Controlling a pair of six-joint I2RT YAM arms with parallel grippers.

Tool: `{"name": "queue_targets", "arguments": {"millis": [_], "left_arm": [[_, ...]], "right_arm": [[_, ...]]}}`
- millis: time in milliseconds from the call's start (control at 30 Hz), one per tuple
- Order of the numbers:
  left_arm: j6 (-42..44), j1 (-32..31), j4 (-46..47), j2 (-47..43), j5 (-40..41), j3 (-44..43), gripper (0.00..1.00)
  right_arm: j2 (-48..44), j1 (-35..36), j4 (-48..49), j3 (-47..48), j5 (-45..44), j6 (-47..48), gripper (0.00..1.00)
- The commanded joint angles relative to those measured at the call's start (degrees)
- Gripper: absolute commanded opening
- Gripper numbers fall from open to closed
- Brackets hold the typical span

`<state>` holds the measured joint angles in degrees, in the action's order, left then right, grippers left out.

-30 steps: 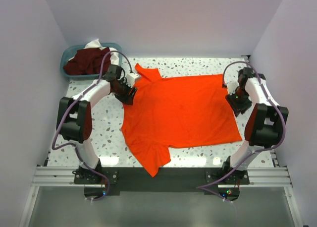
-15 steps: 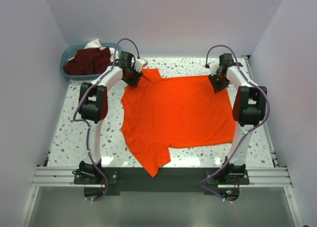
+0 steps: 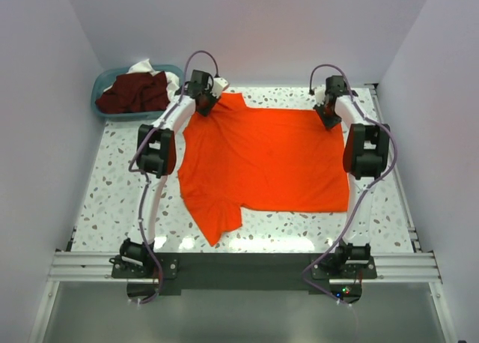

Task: Fold and stack the t-shirts
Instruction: Fold the tshirt

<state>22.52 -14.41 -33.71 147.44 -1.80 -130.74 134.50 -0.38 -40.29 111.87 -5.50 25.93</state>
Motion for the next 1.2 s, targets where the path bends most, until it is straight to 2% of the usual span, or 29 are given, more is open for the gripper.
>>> {"name": "queue_targets", "arguments": {"millis": [0,133,200,333,367,433,533,567,633,667,733,767,867,933,967,1000,1100,1133,1167], "left_arm": [[6.0,0.2,4.4,3.8,7.2,-1.5,0.33],[9.3,0.3,15.2,3.3,9.3,0.0,0.34],[9.4,0.3,17.7,2.5,8.5,0.2,0.36],[8.8,0.2,21.0,-3.4,2.2,2.1,0.52],[8.8,0.3,20.8,-6.9,-2.2,3.7,0.54],[8.8,0.1,20.0,-12.8,-5.0,5.9,0.62],[7.0,0.1,16.0,-21.2,-10.5,10.0,0.72],[6.9,0.1,14.7,-23.6,-12.1,13.0,0.73],[7.1,0.1,11.2,-31.7,-18.0,17.8,0.75],[7.4,0.1,10.2,-34.7,-22.2,23.9,0.75],[10.2,0.1,5.9,-43.5,-26.7,30.5,0.75],[11.5,0.1,4.3,-46.5,-29.2,37.0,0.75],[15.4,-0.4,-2.0,-56.2,-36.9,49.0,0.75],[18.9,-2.3,-7.6,-61.4,-37.7,54.2,0.75],[19.9,-3.2,-8.6,-63.0,-37.1,59.6,0.74],[20.6,-3.9,-8.9,-64.6,-35.7,62.3,0.73],[20.5,-6.8,-9.6,-69.8,-34.3,70.5,0.71],[20.1,-8.2,-9.4,-71.3,-34.1,71.8,0.71],[19.5,-9.0,-9.1,-71.9,-33.4,73.9,0.71]], "right_arm": [[5.1,-0.2,1.1,5.5,-4.2,-0.7,0.21],[9.3,-0.1,0.7,12.7,-6.1,-1.7,0.21],[10.3,-0.1,1.4,16.1,-7.2,-2.2,0.21],[7.2,-0.1,0.8,18.6,-3.7,-3.3,0.26],[4.1,-0.1,0.3,18.2,-2.7,-3.6,0.31],[0.0,-0.1,-1.0,17.1,1.8,-4.0,0.36],[-8.9,-0.1,-3.6,13.2,7.2,-3.7,0.60],[-11.6,-0.1,-4.8,11.6,8.7,-3.1,0.72],[-18.5,-0.1,-6.6,6.4,12.8,0.2,0.80],[-20.5,-0.1,-9.7,2.9,13.8,3.6,0.86],[-26.2,-0.1,-13.3,-0.9,15.4,7.2,0.89],[-28.0,-0.1,-16.3,-3.1,16.1,8.8,0.91],[-34.9,-0.1,-24.6,-12.4,17.2,18.5,0.88],[-40.9,-0.1,-25.4,-22.4,15.5,24.0,0.83],[-42.9,-0.1,-24.1,-26.1,13.3,25.4,0.80],[-44.8,-0.1,-23.3,-33.5,12.5,28.5,0.76],[-51.1,-0.1,-18.1,-46.1,8.9,32.6,0.62],[-51.8,-0.1,-17.0,-48.3,8.4,33.2,0.54],[-52.5,-0.1,-15.4,-50.2,8.1,33.8,0.51]]}}
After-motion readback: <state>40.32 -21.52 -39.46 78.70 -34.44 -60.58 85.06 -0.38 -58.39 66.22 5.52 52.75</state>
